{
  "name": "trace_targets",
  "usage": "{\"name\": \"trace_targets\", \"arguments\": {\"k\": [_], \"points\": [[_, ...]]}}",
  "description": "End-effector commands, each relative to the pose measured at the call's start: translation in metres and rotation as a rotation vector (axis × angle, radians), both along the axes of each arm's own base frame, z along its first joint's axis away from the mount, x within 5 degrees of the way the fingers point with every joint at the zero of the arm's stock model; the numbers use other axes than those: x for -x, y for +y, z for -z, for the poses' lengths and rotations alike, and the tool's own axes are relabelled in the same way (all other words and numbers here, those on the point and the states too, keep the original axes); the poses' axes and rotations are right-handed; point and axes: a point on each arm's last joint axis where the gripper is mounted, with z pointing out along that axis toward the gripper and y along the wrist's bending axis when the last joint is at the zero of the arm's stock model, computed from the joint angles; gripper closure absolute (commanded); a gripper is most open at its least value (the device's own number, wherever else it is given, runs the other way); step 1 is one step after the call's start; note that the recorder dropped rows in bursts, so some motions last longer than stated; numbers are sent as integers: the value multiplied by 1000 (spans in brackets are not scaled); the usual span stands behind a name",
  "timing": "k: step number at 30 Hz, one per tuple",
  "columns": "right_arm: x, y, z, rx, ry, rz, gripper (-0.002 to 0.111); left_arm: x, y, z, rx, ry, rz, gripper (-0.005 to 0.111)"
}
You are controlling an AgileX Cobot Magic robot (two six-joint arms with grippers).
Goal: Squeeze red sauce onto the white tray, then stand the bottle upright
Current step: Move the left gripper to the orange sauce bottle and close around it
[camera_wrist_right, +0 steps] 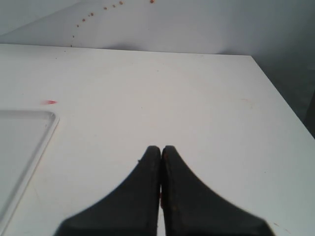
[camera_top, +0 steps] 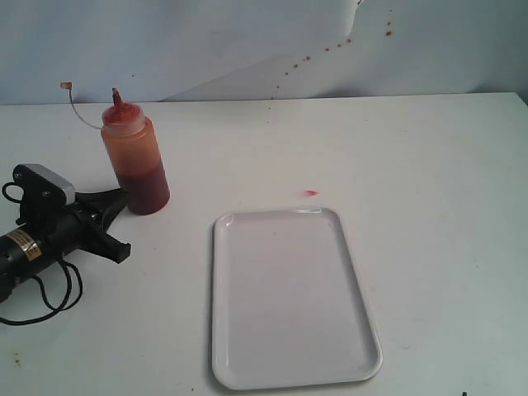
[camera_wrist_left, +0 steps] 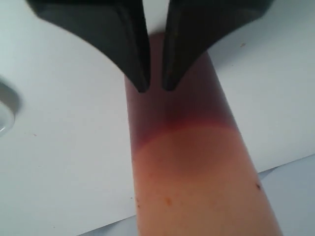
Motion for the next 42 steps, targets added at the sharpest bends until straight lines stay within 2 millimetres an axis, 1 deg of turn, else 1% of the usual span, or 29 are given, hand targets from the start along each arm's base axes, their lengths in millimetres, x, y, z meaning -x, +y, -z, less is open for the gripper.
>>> {"name": "trace_targets", "arguments": {"k": [1, 2, 3, 4, 5, 14, 16, 18, 22, 26, 29, 32, 38, 42], "points": [[0, 0, 0, -4, -5, 7, 108, -2, -1, -2, 44, 0, -20, 70], [0, 0, 0, -4, -5, 7, 108, -2, -1, -2, 80, 23, -32, 48], [0, 0, 0, -4, -5, 7, 108, -2, 0, 0, 86, 42, -38, 33], [0, 0, 0, -4, -5, 7, 108, -2, 1, 0, 92, 46, -55, 8], [0, 0, 0, -4, -5, 7, 108, -3, 2, 0, 99, 49, -67, 2], [0, 0, 0, -4, -5, 7, 108, -2, -1, -2, 104, 33, -31, 2], [0, 0, 0, -4, -5, 7, 108, -2, -1, -2, 136, 50, -41, 2], [0, 0, 0, -4, -5, 7, 108, -6, -3, 2, 164, 67, -27, 2], [0, 0, 0, -4, -5, 7, 108, -17, -8, 10, 158, 62, 55, 2], [0, 0, 0, -4, -5, 7, 108, -32, -8, 18, 217, 82, 40, 2], [0, 0, 0, -4, -5, 7, 108, -38, -8, 28, 217, 88, 41, 2], [0, 0, 0, -4, -5, 7, 108, -43, -10, 34, 209, 85, 82, 2], [0, 0, 0, -4, -5, 7, 108, -57, -11, 39, 202, 58, 111, 2], [0, 0, 0, -4, -5, 7, 108, -64, -11, 38, 199, 36, 114, 2]]}}
